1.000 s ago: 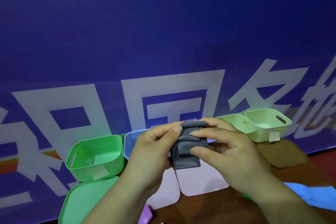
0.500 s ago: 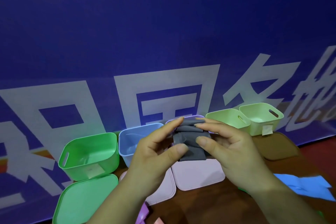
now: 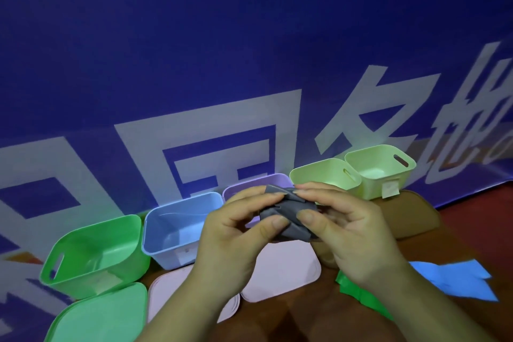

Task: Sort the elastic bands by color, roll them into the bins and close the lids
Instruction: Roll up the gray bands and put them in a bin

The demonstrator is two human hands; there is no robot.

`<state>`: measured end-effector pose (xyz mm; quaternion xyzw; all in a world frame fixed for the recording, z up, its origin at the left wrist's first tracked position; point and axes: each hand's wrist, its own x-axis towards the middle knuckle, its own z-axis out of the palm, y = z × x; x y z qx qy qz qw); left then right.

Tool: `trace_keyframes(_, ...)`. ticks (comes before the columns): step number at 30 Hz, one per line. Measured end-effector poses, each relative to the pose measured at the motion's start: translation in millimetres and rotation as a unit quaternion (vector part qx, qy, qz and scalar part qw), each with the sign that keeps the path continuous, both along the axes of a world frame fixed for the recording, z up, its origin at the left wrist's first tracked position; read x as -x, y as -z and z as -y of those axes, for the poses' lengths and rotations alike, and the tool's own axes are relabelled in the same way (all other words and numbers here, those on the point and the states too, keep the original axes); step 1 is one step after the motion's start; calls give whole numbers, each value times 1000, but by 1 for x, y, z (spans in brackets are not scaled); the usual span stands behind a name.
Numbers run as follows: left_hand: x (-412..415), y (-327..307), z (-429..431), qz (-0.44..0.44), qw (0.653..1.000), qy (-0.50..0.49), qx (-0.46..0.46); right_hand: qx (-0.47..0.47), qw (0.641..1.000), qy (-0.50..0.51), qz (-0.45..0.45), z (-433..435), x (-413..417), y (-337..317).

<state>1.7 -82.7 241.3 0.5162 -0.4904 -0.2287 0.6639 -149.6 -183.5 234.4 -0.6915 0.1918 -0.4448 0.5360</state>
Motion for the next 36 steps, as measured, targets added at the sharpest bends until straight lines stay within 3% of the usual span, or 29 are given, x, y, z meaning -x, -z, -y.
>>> trace_keyframes(6,51,12,101,-1,1000,4,-2,-29,999,15,2,90,50,11)
trace_keyframes(12,95,33,213,52,998,-5,-45,-108,994,13,-24,195,109,38)
trace_keyframes(16,100,65,284,113,987,-37,-104,-103,983,70,-136,270,143,68)
trace_keyframes(18,100,79,319,158,976,-48,-143,-28,958,107,-264,316,161,92)
trace_keyframes(20,96,97,355,209,962,-50,-170,24,930,129,-345,355,172,114)
trace_keyframes(29,94,165,514,434,864,62,-249,49,820,116,-559,487,172,199)
trace_keyframes(33,93,202,569,496,809,116,-292,88,783,145,-598,525,166,229)
trace_keyframes(36,95,226,599,537,762,154,-328,72,787,148,-594,540,164,244)
